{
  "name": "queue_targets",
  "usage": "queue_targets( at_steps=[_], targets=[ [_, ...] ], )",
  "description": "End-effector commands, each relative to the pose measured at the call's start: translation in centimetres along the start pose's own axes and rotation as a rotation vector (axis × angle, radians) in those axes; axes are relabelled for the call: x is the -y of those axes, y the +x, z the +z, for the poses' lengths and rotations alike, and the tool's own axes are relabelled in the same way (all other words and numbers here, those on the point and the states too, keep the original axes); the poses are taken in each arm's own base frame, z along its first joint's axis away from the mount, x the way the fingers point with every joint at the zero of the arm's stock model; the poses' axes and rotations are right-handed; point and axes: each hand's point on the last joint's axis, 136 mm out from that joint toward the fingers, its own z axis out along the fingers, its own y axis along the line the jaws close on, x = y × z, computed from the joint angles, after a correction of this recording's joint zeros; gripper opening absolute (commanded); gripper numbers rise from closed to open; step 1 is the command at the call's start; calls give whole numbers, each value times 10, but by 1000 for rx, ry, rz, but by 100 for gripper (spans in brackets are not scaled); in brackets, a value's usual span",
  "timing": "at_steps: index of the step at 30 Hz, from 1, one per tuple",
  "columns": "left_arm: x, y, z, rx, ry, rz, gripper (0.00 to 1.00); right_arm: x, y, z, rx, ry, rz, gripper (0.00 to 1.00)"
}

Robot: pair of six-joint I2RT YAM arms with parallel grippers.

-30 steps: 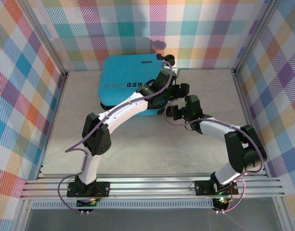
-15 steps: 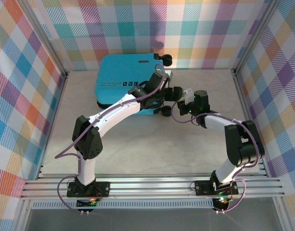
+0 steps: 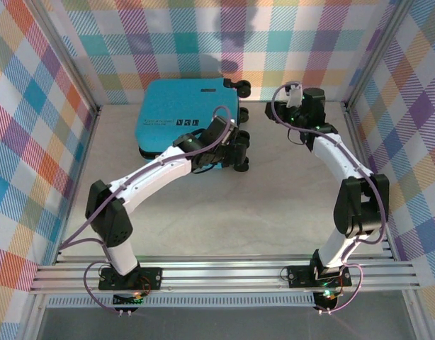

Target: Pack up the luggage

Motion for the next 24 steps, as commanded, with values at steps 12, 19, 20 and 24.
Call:
queue_targets(
  at_steps=[12, 19, 20, 24],
  targets=[
    [-77, 37, -39, 29, -163, -158, 85, -62, 72, 23, -263, -471, 157, 66],
    [-115, 59, -33, -5, -212, -225, 83, -83, 93, 26, -306, -557, 177, 69],
    [-121, 63, -31, -10, -214, -242, 82, -87, 94, 25, -307, -570, 172, 69],
    [-132, 69, -28, -7, -187, -289, 82, -103, 103, 18, -329, -607, 158, 64]
  ],
)
